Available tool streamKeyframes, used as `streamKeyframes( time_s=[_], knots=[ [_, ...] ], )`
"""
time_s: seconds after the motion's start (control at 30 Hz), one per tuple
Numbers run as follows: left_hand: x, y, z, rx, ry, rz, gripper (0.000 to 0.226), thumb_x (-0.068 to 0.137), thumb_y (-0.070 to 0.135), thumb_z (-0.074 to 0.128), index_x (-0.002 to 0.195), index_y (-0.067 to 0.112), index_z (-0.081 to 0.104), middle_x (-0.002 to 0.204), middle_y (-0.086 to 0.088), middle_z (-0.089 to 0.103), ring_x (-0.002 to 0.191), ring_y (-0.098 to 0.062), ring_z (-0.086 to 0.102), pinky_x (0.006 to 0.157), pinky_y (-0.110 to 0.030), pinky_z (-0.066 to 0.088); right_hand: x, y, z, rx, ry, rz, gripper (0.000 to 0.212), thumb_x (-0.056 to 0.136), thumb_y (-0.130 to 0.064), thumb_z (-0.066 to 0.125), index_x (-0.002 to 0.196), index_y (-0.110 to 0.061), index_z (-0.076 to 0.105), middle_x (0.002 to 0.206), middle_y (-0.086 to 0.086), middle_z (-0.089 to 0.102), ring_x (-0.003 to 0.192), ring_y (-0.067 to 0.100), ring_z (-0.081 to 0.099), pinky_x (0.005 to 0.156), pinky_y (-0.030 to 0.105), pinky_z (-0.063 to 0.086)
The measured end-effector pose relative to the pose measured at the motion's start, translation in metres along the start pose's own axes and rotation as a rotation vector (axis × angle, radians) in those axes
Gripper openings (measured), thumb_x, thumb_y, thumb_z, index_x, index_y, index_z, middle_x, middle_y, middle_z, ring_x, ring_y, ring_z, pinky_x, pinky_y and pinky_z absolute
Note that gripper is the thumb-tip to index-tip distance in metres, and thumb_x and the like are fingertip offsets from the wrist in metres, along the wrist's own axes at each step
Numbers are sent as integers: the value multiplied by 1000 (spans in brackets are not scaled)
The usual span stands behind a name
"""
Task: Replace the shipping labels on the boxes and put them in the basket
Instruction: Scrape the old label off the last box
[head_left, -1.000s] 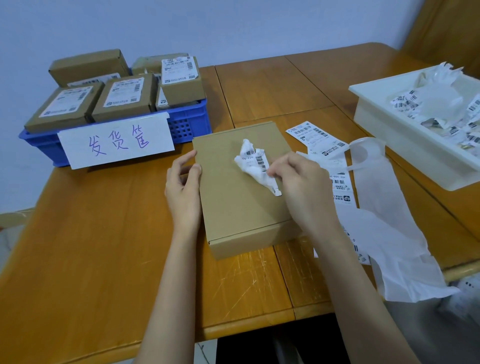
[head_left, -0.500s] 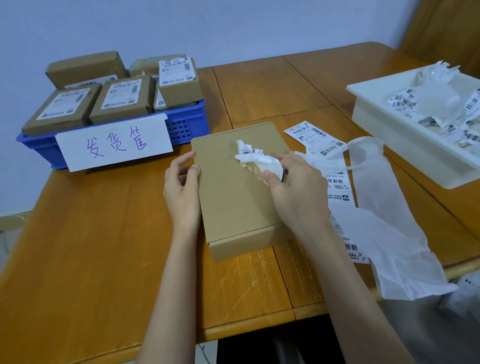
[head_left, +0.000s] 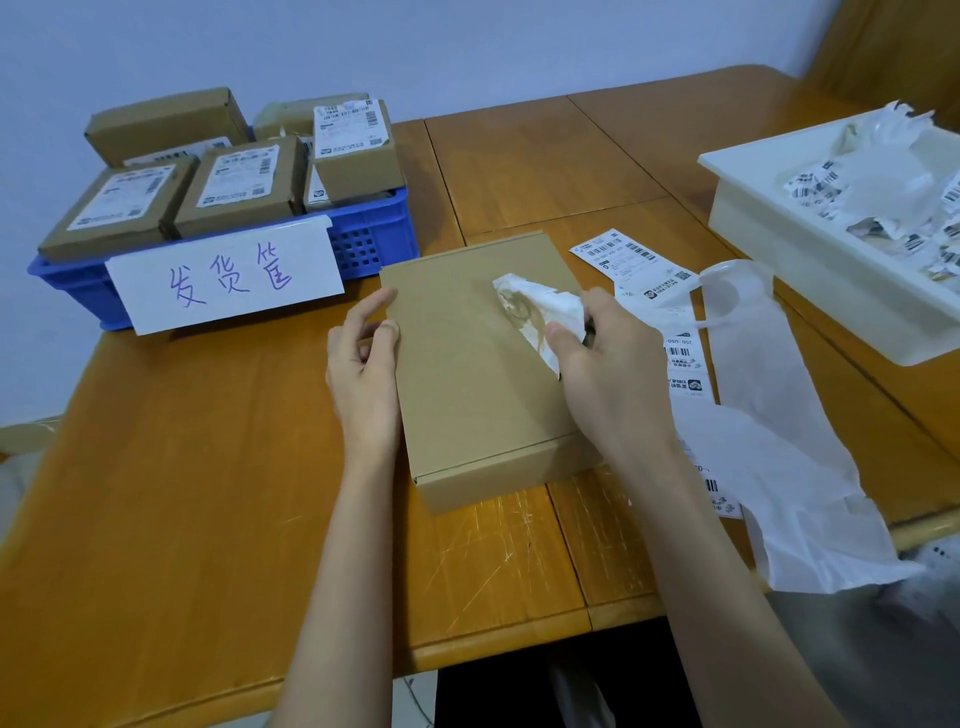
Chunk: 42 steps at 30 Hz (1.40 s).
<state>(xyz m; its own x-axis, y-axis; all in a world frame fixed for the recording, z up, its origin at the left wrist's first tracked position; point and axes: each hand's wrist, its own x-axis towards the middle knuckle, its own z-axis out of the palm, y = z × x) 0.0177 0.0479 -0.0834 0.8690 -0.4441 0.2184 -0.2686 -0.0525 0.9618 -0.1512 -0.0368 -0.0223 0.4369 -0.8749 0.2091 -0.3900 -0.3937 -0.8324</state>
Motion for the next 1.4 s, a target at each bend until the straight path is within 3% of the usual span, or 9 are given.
streamKeyframes(
  time_s=[0.1,0.37,0.5,0.63,0.87,0.97,1.1,1.27,1.4],
  knots=[
    [-1,2,2,54,36,-9,30,101,20,49,122,29,68,119,-8,56,81,17,49,77,-15,39,0,-1,0,16,0,20,34,95,-17,54,68,-22,34,63,-8,41,59,8,39,52,22,27],
    [0,0,2,65,23,-11,29,102,19,48,123,26,67,120,-11,55,81,21,47,66,3,34,0,-1,-2,30,-11,30,31,97,-21,52,72,-18,35,66,-5,44,62,13,41,56,32,27],
    [0,1,2,56,28,-15,29,101,19,49,122,27,68,120,-11,56,81,19,49,68,1,36,-1,-3,-3,44,-14,44,35,99,-23,50,70,-20,31,64,-6,41,60,11,38,62,31,26],
    [-1,2,3,50,34,-13,29,101,20,50,122,27,68,120,-8,57,82,19,50,73,-6,40,1,-4,-6,58,-6,33,38,100,-25,50,67,-20,30,61,-7,38,56,11,36,49,20,28],
    [-2,3,2,39,47,-13,29,100,20,50,120,29,69,116,-10,59,81,15,50,78,-16,40,2,2,-12,229,-15,111,31,98,-26,49,72,-11,42,69,-5,44,64,9,38,56,25,29],
    [-1,1,1,38,34,-16,29,100,22,50,120,30,69,118,-9,59,83,14,50,80,-22,40,1,1,-10,272,-7,103,32,98,-23,50,70,-14,37,66,-6,38,56,2,37,51,15,31],
    [0,0,1,38,15,-13,30,101,21,49,122,29,68,120,-9,58,84,15,50,75,-8,40,3,0,-11,365,-4,90,11,94,-20,59,96,-20,49,77,-7,54,63,-1,50,55,7,37],
    [-1,1,0,36,24,-19,30,101,21,49,123,28,68,121,-10,57,81,17,50,76,-13,40,9,8,-32,553,-195,74,41,96,-19,57,131,-37,47,115,-11,61,90,-20,54,71,-3,37],
    [-1,1,1,39,29,1,30,101,19,49,123,27,69,121,-11,58,83,17,50,72,-4,39,7,4,-25,404,-245,0,16,99,-29,52,93,-30,66,108,-12,56,88,-13,49,72,4,34]
  ],
)
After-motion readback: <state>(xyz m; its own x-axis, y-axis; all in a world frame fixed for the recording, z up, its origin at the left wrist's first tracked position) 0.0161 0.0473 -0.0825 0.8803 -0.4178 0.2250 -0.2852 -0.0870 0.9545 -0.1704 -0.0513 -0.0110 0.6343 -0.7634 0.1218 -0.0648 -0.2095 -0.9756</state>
